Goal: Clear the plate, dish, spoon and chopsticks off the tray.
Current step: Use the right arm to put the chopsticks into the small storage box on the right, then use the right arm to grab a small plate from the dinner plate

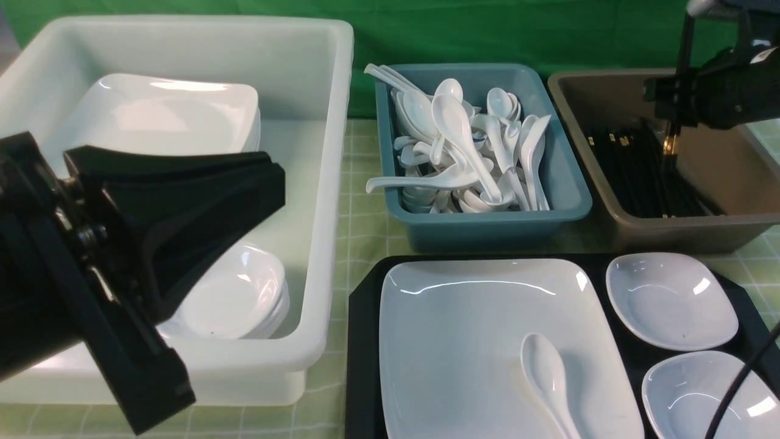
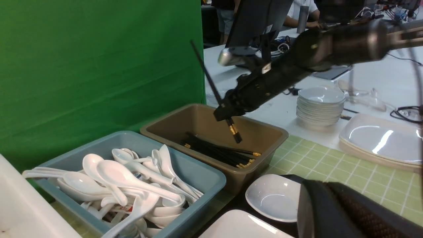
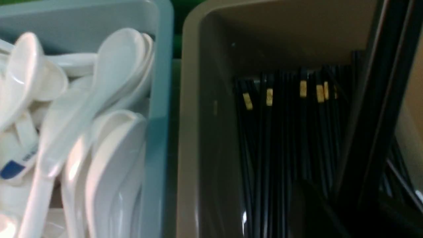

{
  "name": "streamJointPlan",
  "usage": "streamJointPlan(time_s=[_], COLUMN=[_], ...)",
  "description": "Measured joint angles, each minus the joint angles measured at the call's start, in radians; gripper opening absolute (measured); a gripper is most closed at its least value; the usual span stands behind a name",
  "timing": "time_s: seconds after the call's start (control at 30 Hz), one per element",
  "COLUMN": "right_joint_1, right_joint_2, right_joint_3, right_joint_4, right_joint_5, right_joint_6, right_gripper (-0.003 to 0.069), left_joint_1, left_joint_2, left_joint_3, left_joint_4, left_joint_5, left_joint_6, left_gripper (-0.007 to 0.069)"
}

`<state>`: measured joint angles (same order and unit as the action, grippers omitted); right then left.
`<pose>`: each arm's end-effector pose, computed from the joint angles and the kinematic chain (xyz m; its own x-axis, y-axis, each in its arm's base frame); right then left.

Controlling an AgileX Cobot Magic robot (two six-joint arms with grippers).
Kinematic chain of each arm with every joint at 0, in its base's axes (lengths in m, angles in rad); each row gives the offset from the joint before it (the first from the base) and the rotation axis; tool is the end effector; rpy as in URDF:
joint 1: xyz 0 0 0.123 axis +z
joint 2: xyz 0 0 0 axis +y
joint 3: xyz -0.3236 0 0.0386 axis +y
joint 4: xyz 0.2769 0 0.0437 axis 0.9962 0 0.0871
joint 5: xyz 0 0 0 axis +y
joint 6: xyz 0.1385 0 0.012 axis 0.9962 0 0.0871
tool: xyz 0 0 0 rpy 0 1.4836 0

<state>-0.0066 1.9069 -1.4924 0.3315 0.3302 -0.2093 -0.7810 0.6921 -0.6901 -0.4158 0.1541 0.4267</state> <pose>0.5251 0.0112 0.2615 -0.6026 0.1087 -0.7906 -0.0147 0.9890 0.1471 0.1296 -0.1406 0.3945 -0.0283 0.0495 -0.9984 0.7471 0.6646 0.0118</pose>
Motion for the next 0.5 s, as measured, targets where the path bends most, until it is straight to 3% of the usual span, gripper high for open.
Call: streamJointPlan(time_s=[0.07,0.1,0.2,0.4,0.5], right_joint_1=[-0.002,-0.003,-0.003,0.002,0.05], right_joint_2=[0.024,0.04,0.022,-0.141,-0.285], right_joint_3=[-0.023,-0.051,-0.073,-0.064,0.044], right_joint_4=[-0.003,-0.026,-0.066,-0.125,-0.167], right_joint_5=[0.036,0.093,0.177,0.427,0.564], right_joint_6=[0.004,0.005,0.007,0.006,-0.012], right_gripper=[0.0242,0.0347,0.0437,0.0393,0.0359], left_joint_1=[0.0,0.0,0.0,0.0,0.0], left_joint_2=[0.0,0.0,0.0,0.0,0.0], left_joint_3=[0.0,0.0,0.0,0.0,0.0], left_joint_4=[0.0,0.006,0.044,0.118,0.147], left_joint_5=[0.006,0.016,0.029,0.06,0.067], left_joint_6=[0.001,0.001,0.001,0.001,0.002], left_gripper=[0.0021,0.0021,0.0021,0.0021,0.0021])
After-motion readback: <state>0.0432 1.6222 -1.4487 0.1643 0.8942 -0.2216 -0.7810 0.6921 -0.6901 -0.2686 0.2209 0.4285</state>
